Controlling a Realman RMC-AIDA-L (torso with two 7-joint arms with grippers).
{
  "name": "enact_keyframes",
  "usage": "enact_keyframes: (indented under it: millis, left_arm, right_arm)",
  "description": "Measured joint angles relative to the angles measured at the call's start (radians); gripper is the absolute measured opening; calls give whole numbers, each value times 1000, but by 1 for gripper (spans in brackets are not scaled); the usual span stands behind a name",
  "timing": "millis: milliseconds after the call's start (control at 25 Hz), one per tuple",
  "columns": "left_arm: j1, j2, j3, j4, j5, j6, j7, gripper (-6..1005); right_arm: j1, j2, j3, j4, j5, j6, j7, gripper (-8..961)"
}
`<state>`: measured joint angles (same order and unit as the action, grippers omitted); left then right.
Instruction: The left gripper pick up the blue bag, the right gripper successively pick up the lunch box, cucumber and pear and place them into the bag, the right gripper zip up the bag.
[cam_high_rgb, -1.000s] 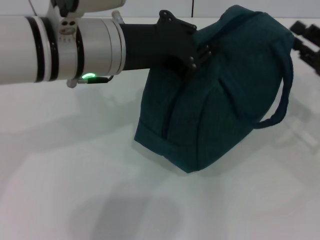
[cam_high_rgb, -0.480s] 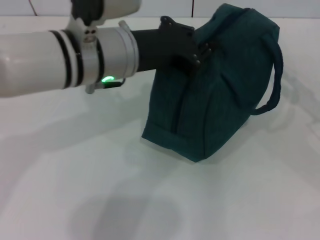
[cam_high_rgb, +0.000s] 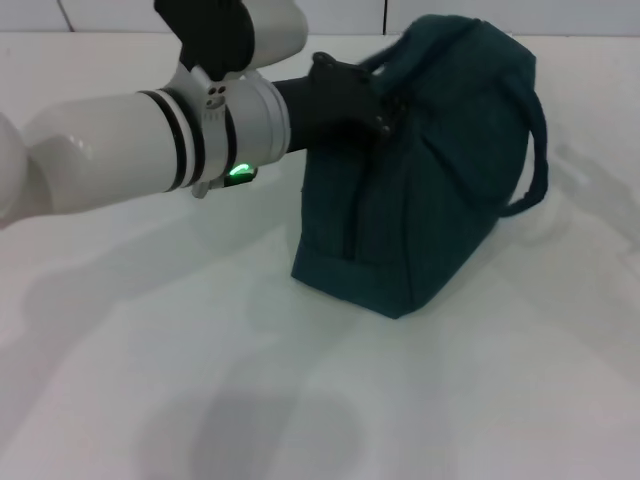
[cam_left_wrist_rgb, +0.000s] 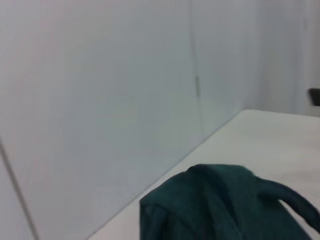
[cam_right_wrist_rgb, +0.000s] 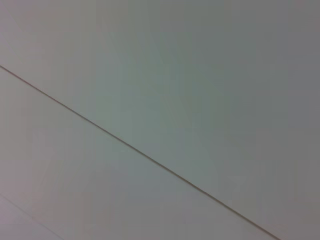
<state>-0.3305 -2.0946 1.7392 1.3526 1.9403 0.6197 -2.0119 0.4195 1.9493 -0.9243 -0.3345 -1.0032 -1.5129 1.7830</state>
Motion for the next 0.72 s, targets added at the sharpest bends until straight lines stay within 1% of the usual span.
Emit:
enact_keyframes:
  millis: [120,240,360,480,600,640,680,720]
  left_arm:
    - [2,0,4,-20,-27,-42,0,134]
    - [9,1,6,-26,-80,-72,0,205]
    - [11,4,3,-19,-133,-66,0,276]
    - [11,7,-5,9,-154,-9,-4,347]
    - [13,7,-33,48,-189,99,-9,487]
    - [13,7,-33,48,-189,99,-9,534]
    - [16,7,-72,68,-253,185,-9,581]
    - [16,7,-93,72,-284,220,-9,622]
  right_arm:
    - [1,0,1,0,0,0,0,824]
    - [4,0,2,0,0,-1,-1,823]
    - [7,-2,2,0,-3,-8,-1,823]
    - [7,-8,2,0,-6,-16,-1,822]
    - [10,-11,-3,-4,-7,-25,-13,821]
    - [11,-12,-4,-7,-8,-30,-23,821]
    - [11,-13,-5,-10,-9,-35,-36,821]
    - [12,-14,-5,-13,-10,-42,-52,821]
